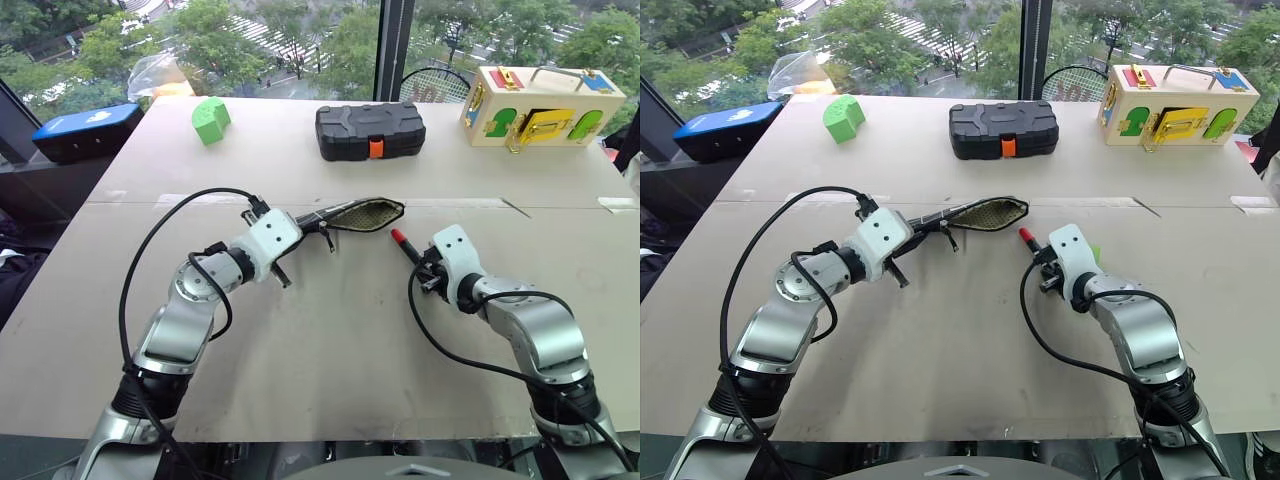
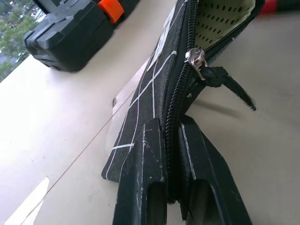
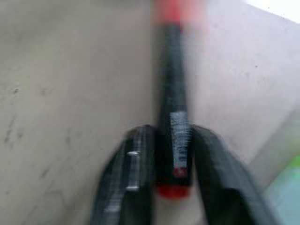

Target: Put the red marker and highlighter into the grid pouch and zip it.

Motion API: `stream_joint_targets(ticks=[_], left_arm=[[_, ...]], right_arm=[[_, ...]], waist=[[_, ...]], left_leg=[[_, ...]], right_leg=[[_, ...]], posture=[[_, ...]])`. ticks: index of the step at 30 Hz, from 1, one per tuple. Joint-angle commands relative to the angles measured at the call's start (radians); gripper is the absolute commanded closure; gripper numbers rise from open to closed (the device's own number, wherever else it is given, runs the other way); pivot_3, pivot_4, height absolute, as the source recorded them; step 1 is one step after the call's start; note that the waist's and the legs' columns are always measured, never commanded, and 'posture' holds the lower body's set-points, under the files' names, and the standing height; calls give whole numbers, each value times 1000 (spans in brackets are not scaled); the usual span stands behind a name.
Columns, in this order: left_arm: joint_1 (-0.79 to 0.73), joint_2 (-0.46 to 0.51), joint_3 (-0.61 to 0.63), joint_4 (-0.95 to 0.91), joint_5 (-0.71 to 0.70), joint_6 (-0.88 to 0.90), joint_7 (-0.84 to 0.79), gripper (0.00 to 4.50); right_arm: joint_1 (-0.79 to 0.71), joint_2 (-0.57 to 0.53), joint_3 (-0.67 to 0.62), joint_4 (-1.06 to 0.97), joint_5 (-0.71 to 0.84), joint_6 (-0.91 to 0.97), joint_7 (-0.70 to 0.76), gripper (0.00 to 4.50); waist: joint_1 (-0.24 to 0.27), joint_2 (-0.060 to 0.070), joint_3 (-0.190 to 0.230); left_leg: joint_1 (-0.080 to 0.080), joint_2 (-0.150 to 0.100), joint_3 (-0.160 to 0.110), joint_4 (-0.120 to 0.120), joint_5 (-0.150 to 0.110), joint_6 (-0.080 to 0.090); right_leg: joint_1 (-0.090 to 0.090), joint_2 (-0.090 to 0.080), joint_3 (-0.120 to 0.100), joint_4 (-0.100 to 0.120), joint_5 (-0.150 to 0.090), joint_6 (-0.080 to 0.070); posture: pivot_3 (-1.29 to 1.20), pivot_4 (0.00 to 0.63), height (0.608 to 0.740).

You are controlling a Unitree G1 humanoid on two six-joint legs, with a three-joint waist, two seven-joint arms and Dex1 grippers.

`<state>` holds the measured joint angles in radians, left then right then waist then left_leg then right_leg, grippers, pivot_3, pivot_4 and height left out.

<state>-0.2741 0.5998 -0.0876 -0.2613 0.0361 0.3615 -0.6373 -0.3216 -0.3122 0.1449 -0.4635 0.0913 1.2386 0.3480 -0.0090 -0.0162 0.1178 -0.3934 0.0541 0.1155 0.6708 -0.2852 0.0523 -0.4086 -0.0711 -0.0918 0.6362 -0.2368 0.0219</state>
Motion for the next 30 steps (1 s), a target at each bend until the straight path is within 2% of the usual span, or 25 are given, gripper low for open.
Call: stream_joint_targets(ticks=[1, 3, 7, 11, 20, 22, 25, 30], left_arm=[[-15, 1, 9, -25, -2, -12, 5, 4500], [-18, -4, 7, -22, -3, -10, 7, 4500], [-28, -10, -3, -9, 0, -19, 5, 4500], [-32, -14, -23, -4, 6, -40, -4, 4500], [-17, -11, -81, -34, 33, -97, -21, 4500], [-13, -12, -93, -47, 35, -110, -26, 4500], [-9, -19, -112, -57, 36, -120, -36, 4500], [-18, -27, -128, -59, 36, -120, -43, 4500]], right_arm=[[-11, -63, -65, -78, 28, 34, 21, 4200], [-15, -113, -111, -149, 92, 89, 85, 4200], [-18, -357, -177, -312, 264, 198, 290, 4201], [-92, -443, -167, -324, 325, 204, 323, 4201], [-267, -478, 53, -199, 291, 83, 294, 4201], [-319, -498, 159, -148, 241, 10, 301, 4201], [-423, -453, 290, -35, 165, -91, 297, 4201], [-543, -438, 501, 130, -17, -336, 361, 4201]], waist=[[1, 0, 0], [2, 0, 1], [2, 1, 1], [-6, -1, 1], [2, -1, 1], [1, -1, 1], [-3, -1, 1], [-3, -1, 1]], left_leg=[[0, 0, 0, 0, 0, 0], [-1, 0, 0, 0, 0, 0], [-1, 0, -1, -1, 0, 0], [-1, 1, -3, -1, 0, 0], [-2, 0, -2, -1, 0, 0], [-2, 0, -2, 0, 0, 0], [-1, 0, -1, 0, 0, 0], [-1, 1, 1, 0, 0, 0]], right_leg=[[0, 0, 0, 0, 0, 0], [0, 0, 0, 0, 0, 0], [0, 0, 0, -2, 0, 0], [0, 1, 0, -2, 0, 0], [0, 0, 3, -2, 0, 0], [0, 0, 3, -2, 0, 0], [-1, 0, 3, -2, 0, 0], [-2, 0, 1, -1, 0, 0]], posture=[[0, 150, 740], [0, 150, 740], [0, 150, 740], [0, 150, 740], [0, 150, 740], [0, 150, 740], [0, 150, 740], [0, 150, 740]])
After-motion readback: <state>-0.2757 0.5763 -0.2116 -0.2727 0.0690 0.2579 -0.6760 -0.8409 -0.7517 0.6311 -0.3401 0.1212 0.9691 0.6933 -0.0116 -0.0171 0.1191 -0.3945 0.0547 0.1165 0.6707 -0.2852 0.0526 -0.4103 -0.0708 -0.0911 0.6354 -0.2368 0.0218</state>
